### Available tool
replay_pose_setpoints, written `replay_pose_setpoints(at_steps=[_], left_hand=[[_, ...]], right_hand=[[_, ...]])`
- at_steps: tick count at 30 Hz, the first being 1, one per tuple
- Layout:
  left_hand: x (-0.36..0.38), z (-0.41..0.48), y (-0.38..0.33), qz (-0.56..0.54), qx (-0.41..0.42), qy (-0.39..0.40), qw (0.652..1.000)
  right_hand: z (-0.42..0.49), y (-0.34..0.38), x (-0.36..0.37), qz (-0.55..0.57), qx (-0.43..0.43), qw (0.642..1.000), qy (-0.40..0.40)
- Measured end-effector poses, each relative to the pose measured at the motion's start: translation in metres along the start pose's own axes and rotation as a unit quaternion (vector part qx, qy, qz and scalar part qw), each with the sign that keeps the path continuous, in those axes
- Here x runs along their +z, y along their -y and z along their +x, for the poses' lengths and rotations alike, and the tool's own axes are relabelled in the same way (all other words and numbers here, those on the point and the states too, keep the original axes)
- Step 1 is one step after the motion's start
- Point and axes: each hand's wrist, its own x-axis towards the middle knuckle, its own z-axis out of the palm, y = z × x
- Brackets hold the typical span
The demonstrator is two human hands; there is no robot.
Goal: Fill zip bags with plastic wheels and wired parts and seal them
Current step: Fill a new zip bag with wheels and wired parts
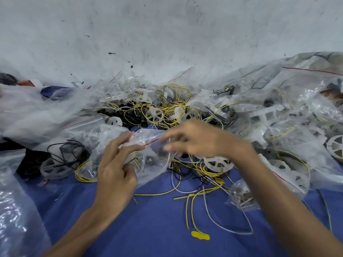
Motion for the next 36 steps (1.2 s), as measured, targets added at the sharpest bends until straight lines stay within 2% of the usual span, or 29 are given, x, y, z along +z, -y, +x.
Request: replay_pose_setpoints(at_steps=[2, 3, 5, 6, 7, 8, 10, 11, 13, 15, 17, 19, 20, 22, 25, 27, 32, 36], left_hand=[[0.002, -0.001, 0.000, -0.001, 0.007, -0.005, 1.000], [0.003, -0.001, 0.000, -0.001, 0.009, -0.004, 1.000], [0.005, -0.003, -0.001, -0.005, 0.006, 0.006, 1.000], [0.005, -0.004, -0.001, -0.008, 0.005, 0.011, 1.000], [0.006, -0.005, -0.001, -0.010, 0.008, 0.015, 1.000], [0.006, -0.006, -0.001, -0.011, 0.012, 0.018, 1.000], [0.005, -0.006, 0.000, -0.010, 0.014, 0.023, 1.000], [0.005, -0.006, 0.000, -0.009, 0.009, 0.023, 1.000], [0.006, -0.007, 0.000, -0.009, 0.000, 0.023, 1.000], [0.005, -0.007, 0.001, -0.008, -0.009, 0.022, 1.000], [0.005, -0.007, 0.001, -0.008, -0.029, 0.025, 0.999], [0.005, -0.007, 0.001, -0.007, -0.040, 0.030, 0.999], [0.005, -0.007, 0.001, -0.008, -0.043, 0.032, 0.999], [0.004, -0.008, -0.001, -0.008, -0.042, 0.034, 0.999], [0.004, -0.008, -0.002, -0.011, -0.043, 0.040, 0.998], [0.004, -0.008, -0.002, -0.016, -0.046, 0.047, 0.998], [0.003, -0.008, -0.001, -0.016, -0.040, 0.049, 0.998], [0.002, -0.006, 0.001, -0.032, -0.038, 0.042, 0.998]], right_hand=[[-0.018, -0.034, -0.030, -0.064, 0.101, 0.990, -0.072], [-0.027, -0.052, -0.041, -0.130, 0.185, 0.973, -0.047], [-0.042, -0.078, -0.048, -0.173, 0.347, 0.917, 0.097], [-0.047, -0.086, -0.046, -0.153, 0.375, 0.901, 0.154], [-0.048, -0.089, -0.042, -0.122, 0.368, 0.906, 0.172], [-0.047, -0.091, -0.039, -0.082, 0.340, 0.924, 0.155], [-0.041, -0.090, -0.033, 0.072, 0.275, 0.958, 0.051], [-0.037, -0.087, -0.031, 0.173, 0.249, 0.953, 0.009], [-0.031, -0.085, -0.031, 0.315, 0.205, 0.927, -0.007], [-0.030, -0.087, -0.031, 0.273, 0.211, 0.939, -0.001], [-0.034, -0.093, -0.033, 0.124, 0.243, 0.962, -0.002], [-0.039, -0.102, -0.034, -0.013, 0.271, 0.962, 0.022], [-0.042, -0.105, -0.032, -0.051, 0.281, 0.957, 0.056], [-0.042, -0.107, -0.027, -0.053, 0.307, 0.941, 0.131], [-0.036, -0.109, -0.020, -0.075, 0.352, 0.901, 0.241], [-0.032, -0.116, -0.012, -0.099, 0.360, 0.883, 0.284], [-0.030, -0.125, 0.000, -0.096, 0.337, 0.896, 0.275], [-0.032, -0.117, -0.011, -0.113, 0.290, 0.931, 0.191]])
